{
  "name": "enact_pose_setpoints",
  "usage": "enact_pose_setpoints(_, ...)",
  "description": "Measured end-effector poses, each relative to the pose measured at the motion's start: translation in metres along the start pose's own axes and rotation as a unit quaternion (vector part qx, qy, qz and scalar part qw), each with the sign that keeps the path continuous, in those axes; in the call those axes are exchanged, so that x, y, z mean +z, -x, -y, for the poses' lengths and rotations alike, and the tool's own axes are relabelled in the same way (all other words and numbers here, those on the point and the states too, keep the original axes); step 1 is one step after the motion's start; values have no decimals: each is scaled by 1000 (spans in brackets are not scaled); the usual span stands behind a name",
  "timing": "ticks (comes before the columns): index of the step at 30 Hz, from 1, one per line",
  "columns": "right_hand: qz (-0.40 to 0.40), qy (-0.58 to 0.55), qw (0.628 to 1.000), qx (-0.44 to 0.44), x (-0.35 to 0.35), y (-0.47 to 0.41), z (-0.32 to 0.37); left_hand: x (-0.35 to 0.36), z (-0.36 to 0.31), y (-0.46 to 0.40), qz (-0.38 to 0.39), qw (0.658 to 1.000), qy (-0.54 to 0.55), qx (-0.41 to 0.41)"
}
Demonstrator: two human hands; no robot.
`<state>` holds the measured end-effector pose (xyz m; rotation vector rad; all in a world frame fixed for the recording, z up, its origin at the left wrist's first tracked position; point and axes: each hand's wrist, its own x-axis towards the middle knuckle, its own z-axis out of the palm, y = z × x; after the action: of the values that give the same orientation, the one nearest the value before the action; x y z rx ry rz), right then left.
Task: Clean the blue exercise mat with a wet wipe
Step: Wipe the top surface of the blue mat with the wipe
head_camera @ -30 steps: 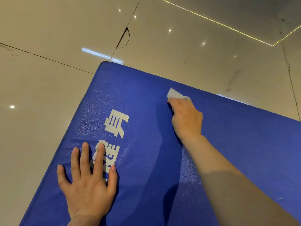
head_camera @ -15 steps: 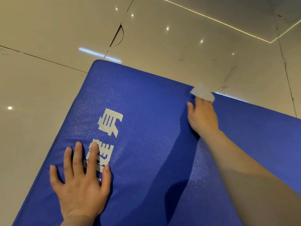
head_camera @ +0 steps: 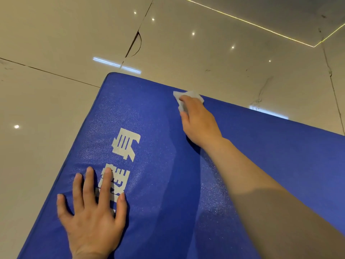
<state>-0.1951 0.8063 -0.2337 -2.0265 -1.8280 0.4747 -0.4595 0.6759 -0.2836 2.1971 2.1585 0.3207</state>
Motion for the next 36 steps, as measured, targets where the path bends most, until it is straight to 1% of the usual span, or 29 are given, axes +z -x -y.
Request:
enact_pose_setpoints(2,-43,-17,999,6,-4,9,-3,1,0,1,-18,1000,0,6)
enact_pose_setpoints(5,-90,-56,994,40,0,12,-15,1,-2,1,-28,1000,0,6)
enact_pose_setpoints(7,-95,-76,991,59,-1,9,-17,0,-2,0,-18,1000,-2,4)
enact_pose_setpoints(11,-84,-43,993,76,-2,8,-14,0,1,0,7,1000,-8,4)
enact_pose_setpoints(12,-89,-28,993,68,-3,8,-13,1,1,0,8,1000,-8,2)
enact_pose_setpoints(14,-101,39,994,0,-3,10,-9,0,0,0,7,1000,-5,-1)
enact_pose_setpoints(16,-151,123,977,-83,1,14,-10,0,0,0,6,1000,0,-1)
enact_pose_setpoints(18,-189,173,961,-106,5,25,-10,0,-1,0,5,1000,2,1)
enact_pose_setpoints(20,-209,174,959,-78,5,40,-7,0,0,0,3,1000,4,0)
enact_pose_setpoints(23,-261,124,957,-26,-6,44,-4,-1,0,0,5,1000,3,-3)
enact_pose_setpoints(24,-265,117,957,-10,-10,38,-4,-1,0,0,9,1000,1,-3)
enact_pose_setpoints(25,-238,104,966,12,-14,30,-4,-2,-1,0,11,1000,0,-2)
enact_pose_setpoints(26,-179,90,979,37,-15,21,-3,-1,0,0,14,1000,0,-1)
enact_pose_setpoints(27,-103,85,989,58,-12,14,-1,-1,1,0,16,1000,1,0)
enact_pose_setpoints(29,33,101,991,83,2,13,4,1,3,1,16,1000,0,9)
enact_pose_setpoints(30,80,115,986,90,12,18,5,2,3,1,14,1000,1,11)
enact_pose_setpoints(31,99,124,983,93,19,24,5,2,3,1,9,1000,3,6)
enact_pose_setpoints(32,100,121,983,99,25,29,4,3,3,1,3,1000,2,-2)
enact_pose_setpoints(33,82,103,986,107,27,32,0,5,4,2,0,1000,1,-3)
enact_pose_setpoints(35,39,48,992,111,25,34,-11,8,8,1,3,1000,3,26)
enact_pose_setpoints(36,30,38,993,106,23,34,-18,10,9,1,6,999,3,36)
